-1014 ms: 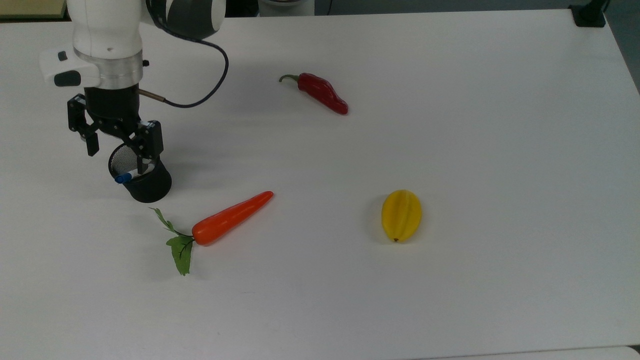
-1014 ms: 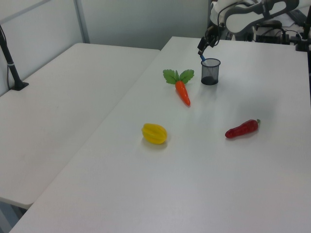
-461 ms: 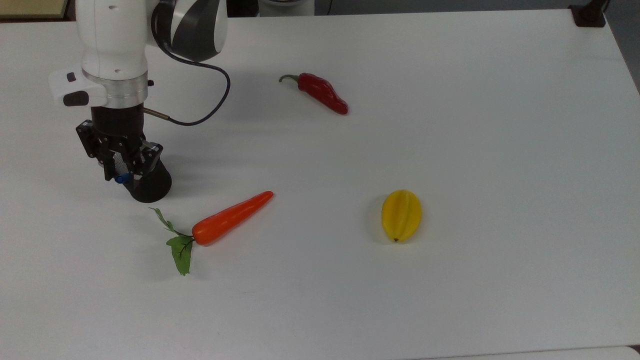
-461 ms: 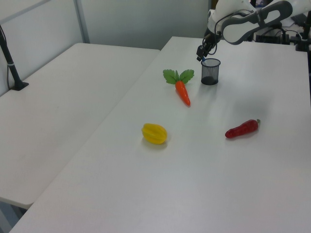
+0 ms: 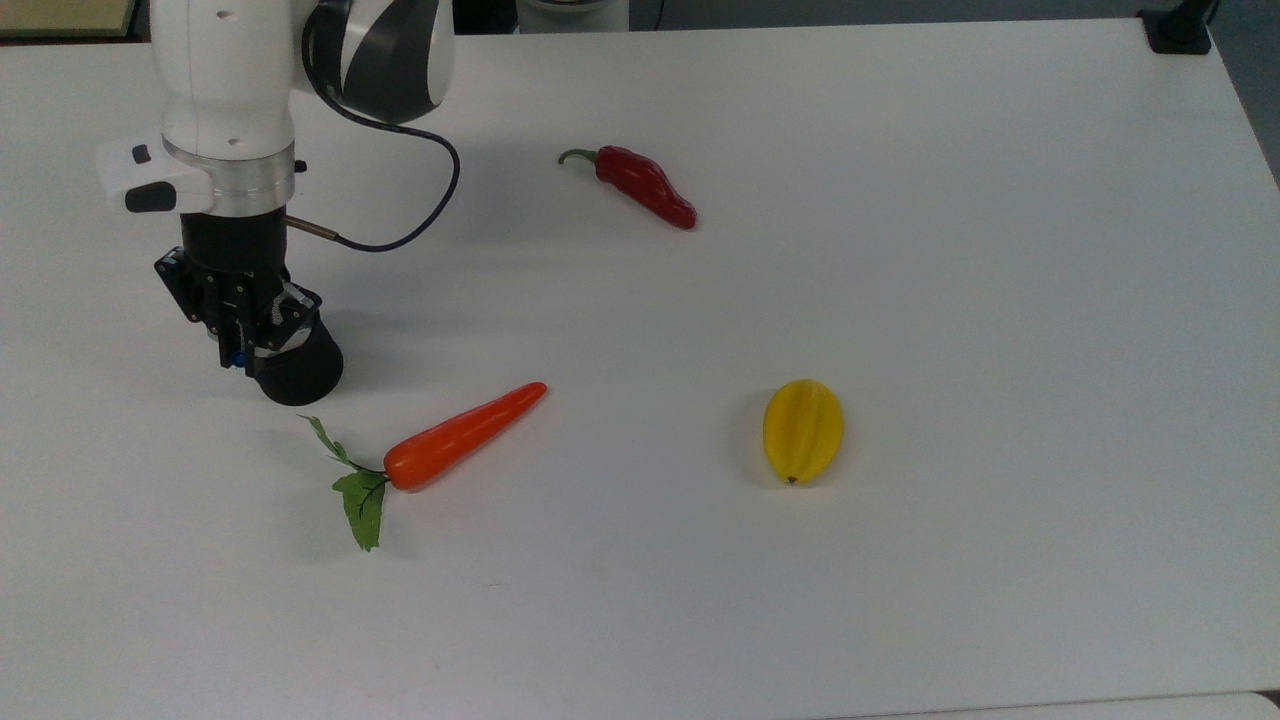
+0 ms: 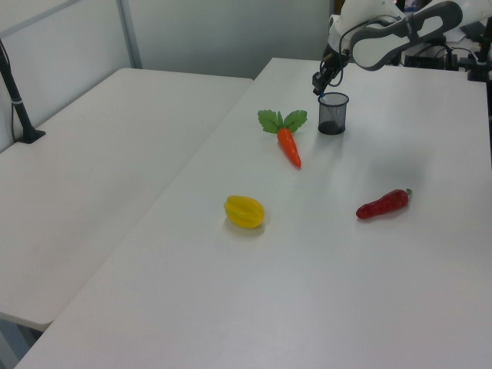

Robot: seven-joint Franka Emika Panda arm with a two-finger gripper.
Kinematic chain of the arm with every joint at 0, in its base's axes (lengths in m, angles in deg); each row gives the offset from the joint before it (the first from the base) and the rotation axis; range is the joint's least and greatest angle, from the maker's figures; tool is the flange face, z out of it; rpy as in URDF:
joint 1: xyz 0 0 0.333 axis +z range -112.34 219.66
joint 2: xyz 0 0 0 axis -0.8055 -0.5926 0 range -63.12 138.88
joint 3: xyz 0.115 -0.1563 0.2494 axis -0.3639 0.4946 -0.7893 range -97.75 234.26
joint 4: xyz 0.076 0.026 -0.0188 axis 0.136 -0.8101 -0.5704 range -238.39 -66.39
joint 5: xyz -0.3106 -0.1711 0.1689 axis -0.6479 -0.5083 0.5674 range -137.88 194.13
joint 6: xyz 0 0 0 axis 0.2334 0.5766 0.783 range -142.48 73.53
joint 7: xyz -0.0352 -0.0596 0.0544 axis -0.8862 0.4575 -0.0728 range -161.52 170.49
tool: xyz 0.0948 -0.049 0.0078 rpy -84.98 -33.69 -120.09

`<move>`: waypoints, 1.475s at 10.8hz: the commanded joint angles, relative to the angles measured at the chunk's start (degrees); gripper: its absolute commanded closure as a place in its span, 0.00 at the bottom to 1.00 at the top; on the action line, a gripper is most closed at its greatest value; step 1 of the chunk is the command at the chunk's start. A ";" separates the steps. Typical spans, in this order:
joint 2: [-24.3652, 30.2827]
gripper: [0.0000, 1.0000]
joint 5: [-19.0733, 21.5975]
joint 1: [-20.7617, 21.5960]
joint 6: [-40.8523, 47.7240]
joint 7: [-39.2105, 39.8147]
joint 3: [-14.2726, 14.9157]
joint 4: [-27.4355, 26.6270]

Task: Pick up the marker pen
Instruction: 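Lift the marker straight up out of the pen cup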

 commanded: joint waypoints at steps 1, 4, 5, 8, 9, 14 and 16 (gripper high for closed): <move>0.44 0.87 -0.58 -0.04 -1.19 -0.67 0.10 -0.05; 2.28 0.87 -0.58 -0.13 -1.10 -0.67 0.10 0.03; 3.51 0.87 -0.49 -0.22 -1.10 -0.59 0.10 0.03; 8.34 0.87 -0.40 -1.01 -0.84 -0.67 0.02 0.03; 9.83 0.87 -0.40 -1.01 -0.83 -0.67 0.10 0.03; 13.53 0.87 -0.49 0.22 8.28 -0.76 -2.69 0.03; 14.76 0.87 -0.58 0.74 19.06 -0.59 -5.51 0.03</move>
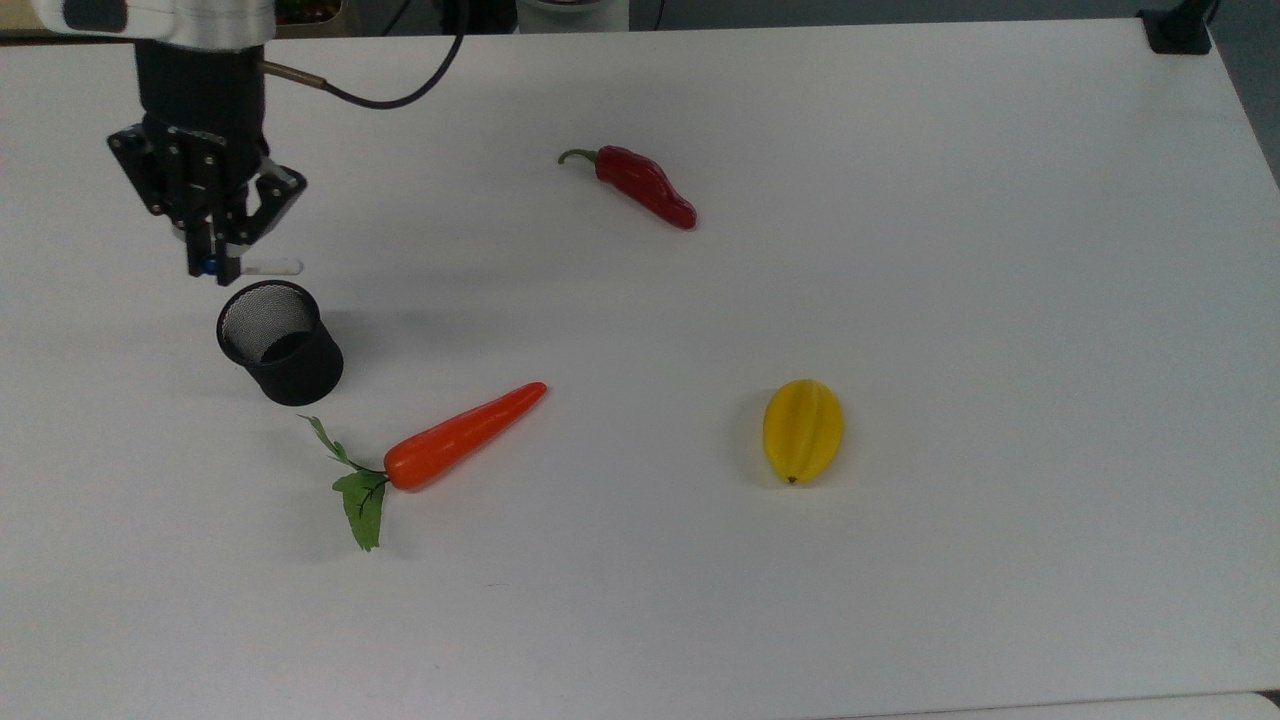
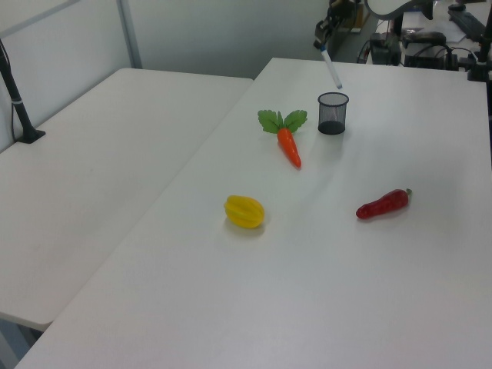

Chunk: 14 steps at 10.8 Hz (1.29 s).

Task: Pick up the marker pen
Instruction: 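Lift the marker straight up out of the pen cup, then carry the marker away from the cup toward the red chili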

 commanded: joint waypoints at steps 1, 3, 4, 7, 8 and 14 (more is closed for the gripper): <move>3.53 0.86 -0.58 1.62 14.25 -0.59 -3.67 -1.99; 3.27 0.86 -0.23 5.39 21.02 -0.76 -4.12 -2.25; 3.35 0.86 0.04 6.97 25.23 -0.68 -4.12 -2.25; 2.92 0.86 0.56 10.85 32.65 -0.33 -4.20 -2.60; 2.22 0.86 1.78 11.81 32.75 -0.32 -4.20 -2.61; -4.28 0.83 3.56 13.76 27.82 -0.24 -4.20 -2.61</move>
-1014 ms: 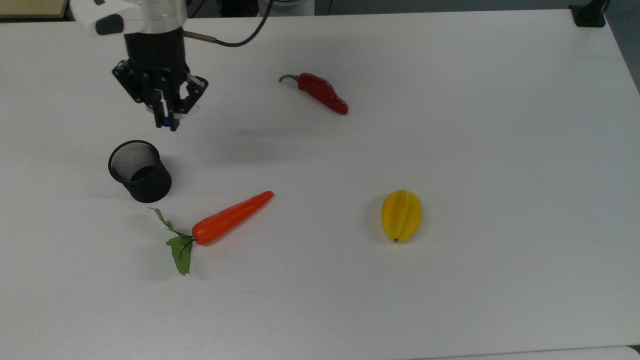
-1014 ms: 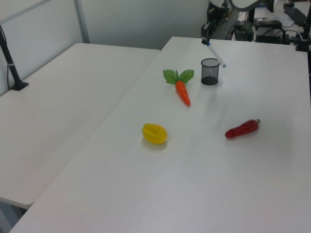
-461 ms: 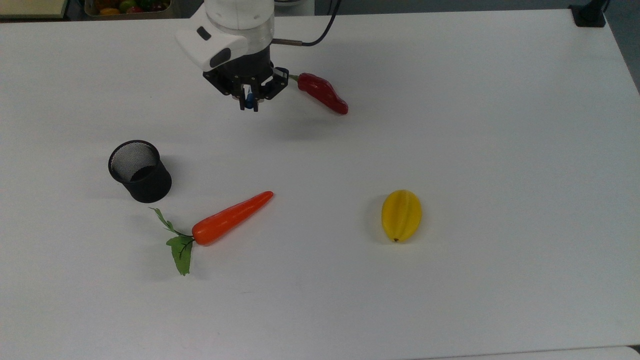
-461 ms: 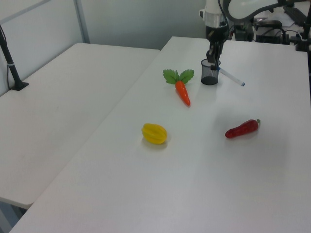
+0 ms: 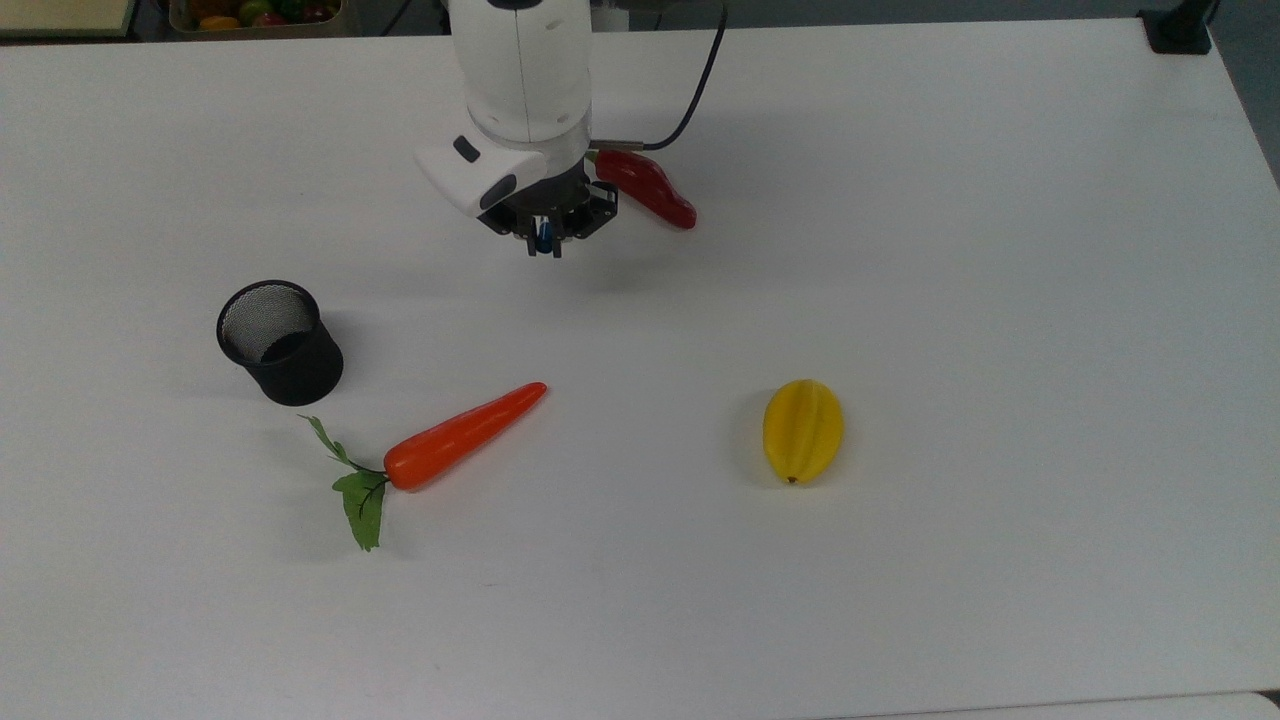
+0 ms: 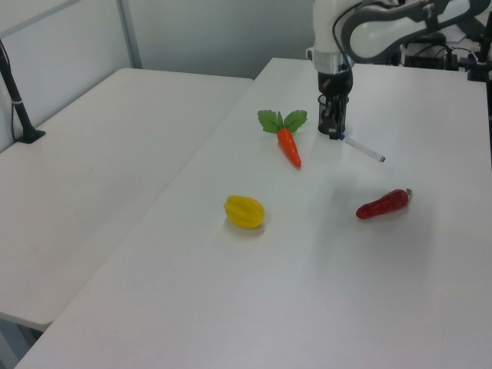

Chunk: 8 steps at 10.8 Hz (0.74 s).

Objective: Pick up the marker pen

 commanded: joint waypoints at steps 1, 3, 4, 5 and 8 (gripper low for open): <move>-1.28 0.82 0.58 1.23 -1.88 -0.20 0.46 -0.03; -1.29 0.79 0.58 1.23 -2.14 -0.20 0.46 -0.03; -1.29 0.61 0.32 1.23 -2.14 -0.11 0.46 0.06; -1.20 0.22 0.05 1.14 -1.97 -0.20 0.46 0.06; -0.94 0.00 -0.30 1.31 -1.71 -0.55 0.46 0.15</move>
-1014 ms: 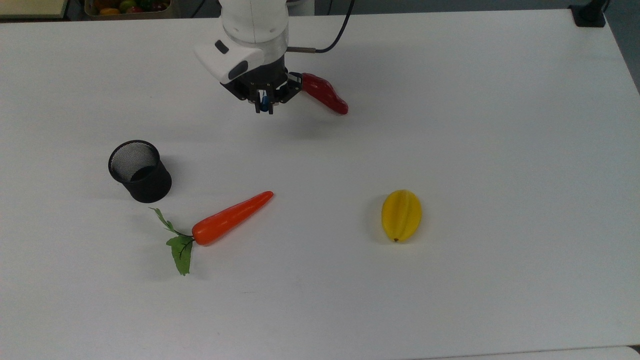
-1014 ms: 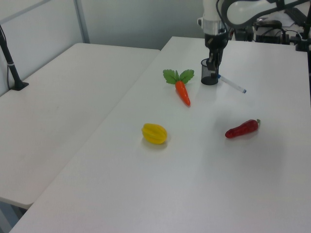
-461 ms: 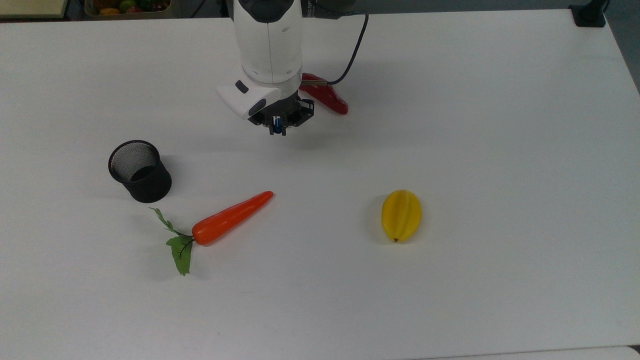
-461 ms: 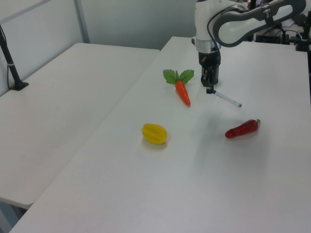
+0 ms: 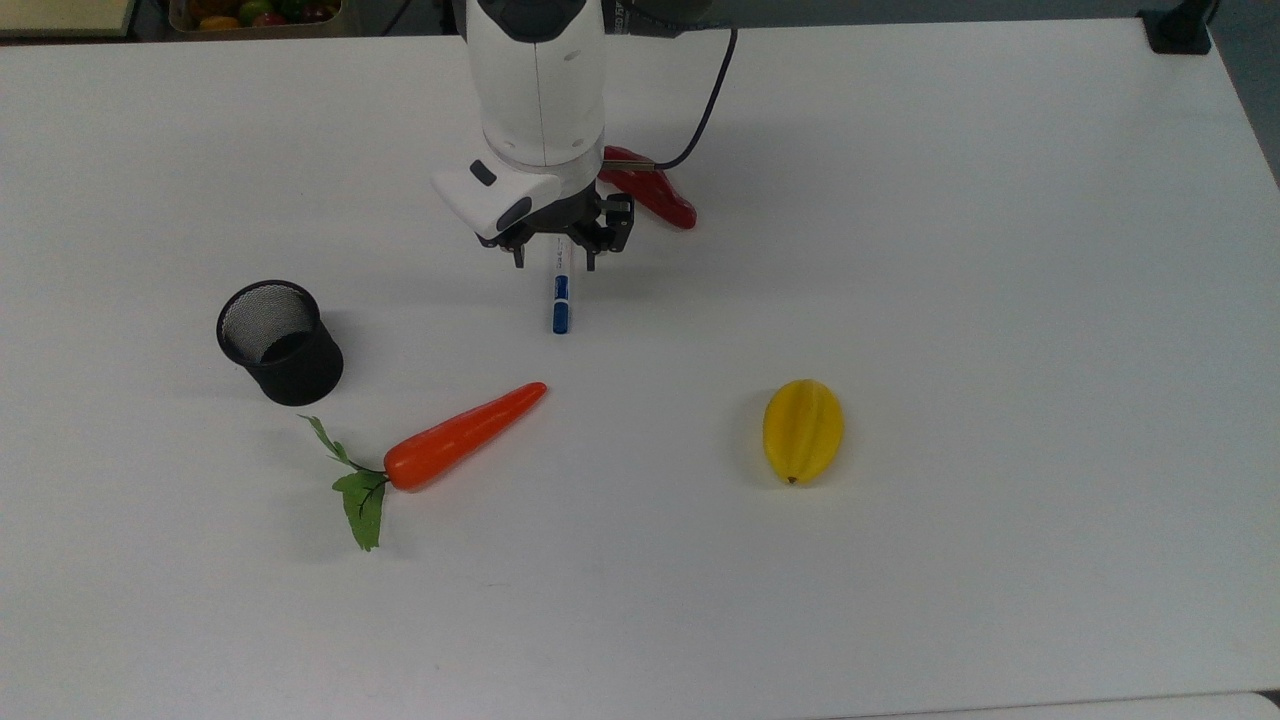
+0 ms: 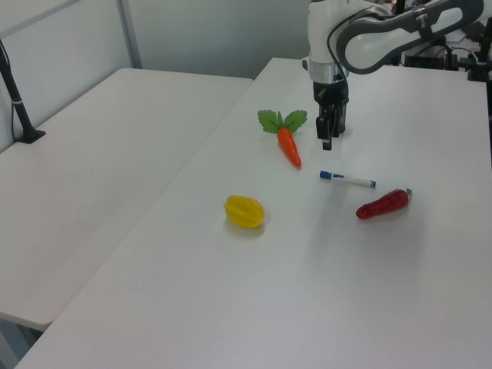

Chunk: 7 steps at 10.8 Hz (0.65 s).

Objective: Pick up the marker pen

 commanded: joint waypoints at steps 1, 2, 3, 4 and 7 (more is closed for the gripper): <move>0.94 0.00 -0.36 0.68 -0.28 -0.55 0.55 -0.25; 1.38 0.00 -0.45 0.68 -0.19 -0.64 0.55 -0.25; 2.26 0.00 -1.23 0.68 -0.01 -0.81 0.55 -0.25; 3.92 0.00 -1.76 0.77 0.25 -0.90 0.55 -0.34; 10.94 0.00 -1.86 0.33 7.78 -0.64 1.25 -0.86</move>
